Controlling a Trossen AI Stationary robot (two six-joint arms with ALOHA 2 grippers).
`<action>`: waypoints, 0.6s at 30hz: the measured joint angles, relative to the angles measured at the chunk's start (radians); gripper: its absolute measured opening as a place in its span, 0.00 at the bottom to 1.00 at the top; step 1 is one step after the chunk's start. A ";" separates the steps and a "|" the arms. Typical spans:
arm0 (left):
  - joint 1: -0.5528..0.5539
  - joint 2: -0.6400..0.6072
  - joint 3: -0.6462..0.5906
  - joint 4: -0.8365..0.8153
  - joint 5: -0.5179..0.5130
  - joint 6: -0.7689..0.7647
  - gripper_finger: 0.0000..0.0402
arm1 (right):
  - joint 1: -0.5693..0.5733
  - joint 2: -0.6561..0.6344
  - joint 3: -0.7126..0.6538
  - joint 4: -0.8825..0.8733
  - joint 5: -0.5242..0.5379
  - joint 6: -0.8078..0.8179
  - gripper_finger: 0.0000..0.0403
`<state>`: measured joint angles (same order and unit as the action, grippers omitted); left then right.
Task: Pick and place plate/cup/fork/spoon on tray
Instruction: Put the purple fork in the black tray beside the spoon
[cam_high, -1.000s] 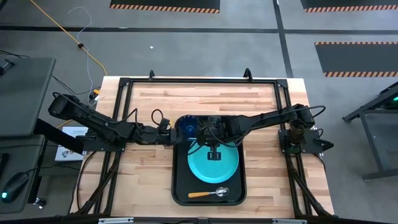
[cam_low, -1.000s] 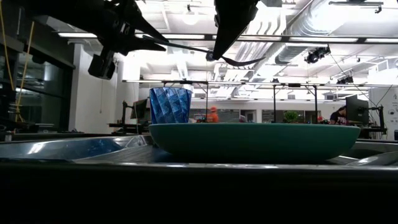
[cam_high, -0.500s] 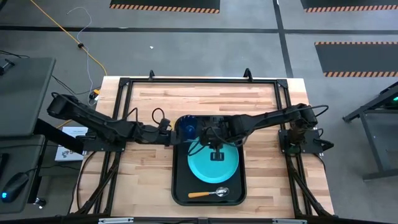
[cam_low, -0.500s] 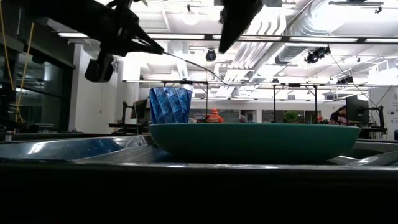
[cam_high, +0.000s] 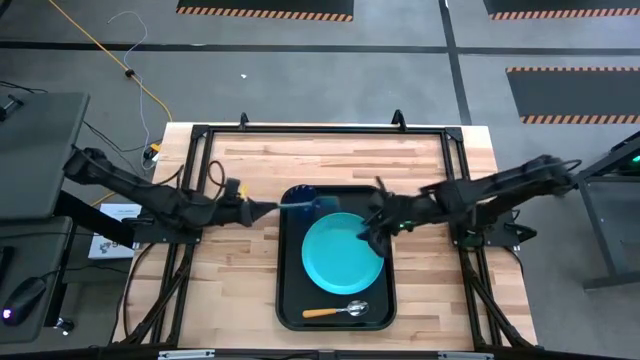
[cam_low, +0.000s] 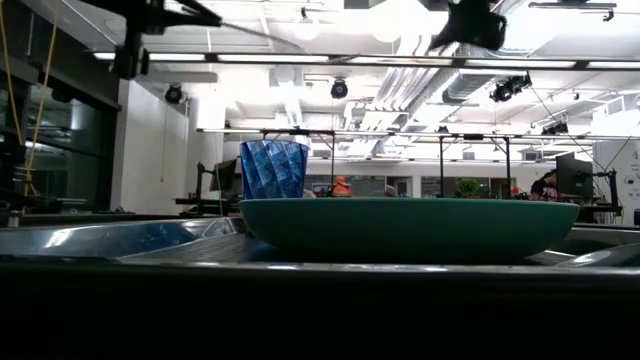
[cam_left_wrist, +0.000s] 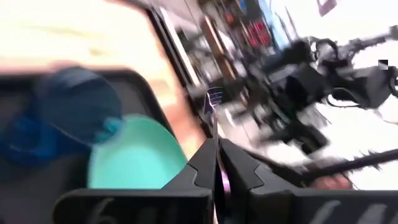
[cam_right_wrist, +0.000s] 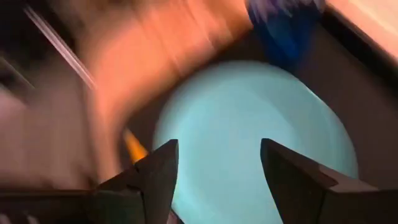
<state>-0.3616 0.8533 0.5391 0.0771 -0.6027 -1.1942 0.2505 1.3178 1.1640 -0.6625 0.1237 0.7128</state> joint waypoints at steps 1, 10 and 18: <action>-0.019 -0.002 -0.002 -0.007 -0.054 0.006 0.00 | 0.007 -0.043 -0.083 0.159 0.022 0.062 0.54; -0.055 0.128 -0.003 0.223 -0.052 0.002 0.00 | -0.023 -0.110 -0.496 0.952 0.248 0.388 0.55; -0.019 0.189 -0.002 0.258 0.028 -0.083 0.00 | -0.043 -0.094 -0.440 0.974 0.212 0.295 0.55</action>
<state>-0.3808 1.0426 0.5373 0.3349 -0.5746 -1.2771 0.2071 1.2234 0.7241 0.3118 0.3356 1.0074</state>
